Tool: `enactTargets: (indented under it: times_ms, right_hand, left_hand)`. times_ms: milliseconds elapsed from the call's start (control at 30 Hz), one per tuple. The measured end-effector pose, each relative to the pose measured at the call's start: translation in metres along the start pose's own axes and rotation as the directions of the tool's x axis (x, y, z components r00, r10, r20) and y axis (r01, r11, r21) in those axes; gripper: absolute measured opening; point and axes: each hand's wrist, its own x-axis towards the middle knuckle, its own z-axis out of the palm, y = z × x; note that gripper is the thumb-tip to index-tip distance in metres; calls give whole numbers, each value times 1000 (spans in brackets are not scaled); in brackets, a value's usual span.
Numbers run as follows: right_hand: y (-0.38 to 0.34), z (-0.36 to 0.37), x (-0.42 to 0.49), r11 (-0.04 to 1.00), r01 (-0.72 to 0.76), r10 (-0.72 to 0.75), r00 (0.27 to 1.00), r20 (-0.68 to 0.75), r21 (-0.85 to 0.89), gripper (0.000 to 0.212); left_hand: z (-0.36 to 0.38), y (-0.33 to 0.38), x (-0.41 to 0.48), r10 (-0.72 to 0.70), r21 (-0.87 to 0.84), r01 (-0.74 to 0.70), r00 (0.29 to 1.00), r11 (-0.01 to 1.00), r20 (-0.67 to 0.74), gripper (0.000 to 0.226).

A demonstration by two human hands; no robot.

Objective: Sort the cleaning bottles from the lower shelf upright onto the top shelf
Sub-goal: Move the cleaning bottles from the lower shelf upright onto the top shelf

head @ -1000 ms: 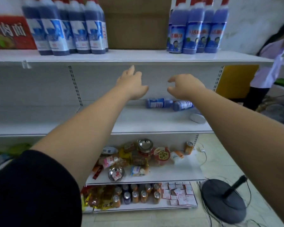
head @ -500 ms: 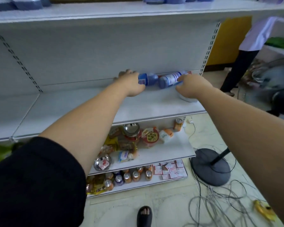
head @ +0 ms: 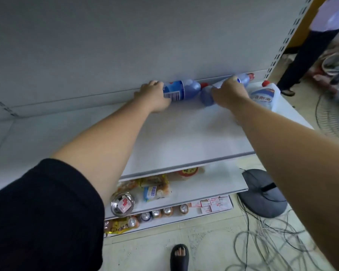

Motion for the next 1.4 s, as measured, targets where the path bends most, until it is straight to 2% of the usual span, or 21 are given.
enactTargets:
  times_ms: [100, 167, 267, 300, 367, 433, 500, 600, 633, 667, 733, 833, 900, 1000, 1067, 1233, 1400]
  right_hand:
    - [-6, 0, 27, 999, -22, 21, 1000, 11, 25, 40]
    - [-7, 5, 40, 989, -86, 81, 996, 43, 119, 42]
    - [-5, 15, 57, 901, -213, 187, 977, 105, 379, 53]
    - [-2, 21, 62, 816, -284, 232, 959, 165, 503, 63]
    - [2, 30, 72, 558, -396, 300, 916, 268, 729, 94]
    - [19, 57, 101, 367, -416, 279, 902, 328, 832, 106]
    - [18, 52, 87, 291, -454, 274, 883, 381, 842, 115]
    - [12, 39, 56, 320, -437, 292, 890, 351, 841, 106]
    - [10, 34, 44, 310, -435, 275, 892, 359, 845, 102]
    - [8, 29, 33, 262, -425, 256, 896, 362, 866, 95]
    - [5, 21, 14, 126, -394, 167, 913, 372, 910, 65]
    - [-4, 7, -24, -67, -409, 49, 910, 412, 910, 25]
    - [-5, 3, -45, -179, -379, -11, 924, 383, 908, 6]
    - [0, -1, -78, -297, -351, -94, 936, 339, 888, 12]
    - [2, -8, -102, -329, -370, -157, 929, 336, 869, 12]
    - [4, -26, -156, -389, -340, -236, 935, 264, 856, 26]
    - [7, -48, -212, -484, -278, -333, 935, 119, 830, 16]
  left_hand:
    - [5, -3, 15, 18, 19, -18, 1000, 1000, 9, 61]
    - [7, -2, 20, 24, 109, -24, 1000, 994, -1, 65]
    - [11, -1, 24, 14, 245, -3, 999, 970, -43, 69]
    - [14, -1, 24, -4, 238, 13, 999, 971, -38, 72]
    - [18, 1, 23, -34, 150, 36, 999, 988, -16, 81]
    - [20, 3, 21, -43, -13, 43, 999, 999, 13, 85]
    - [17, 8, 16, -39, -112, 42, 999, 993, 28, 85]
    - [13, 16, 4, -81, -95, 85, 995, 992, 51, 87]
    - [14, 18, 0, -99, -108, 106, 993, 988, 68, 80]
    - [15, 19, -5, -115, -139, 127, 989, 982, 91, 68]
    - [20, 18, -15, -155, -242, 184, 979, 953, 134, 50]
    - [22, 13, -33, -197, -468, 255, 966, 846, 171, 40]
    - [16, 12, -49, -234, -615, 302, 953, 728, 192, 46]
    - [4, 17, -78, -221, -787, 271, 960, 554, 174, 47]
    - [-3, 24, -97, -214, -858, 239, 964, 455, 156, 51]
    - [-15, 45, -150, -208, -939, 182, 970, 292, 123, 64]
    - [-24, 59, -212, -117, -987, 113, 988, 111, 100, 49]
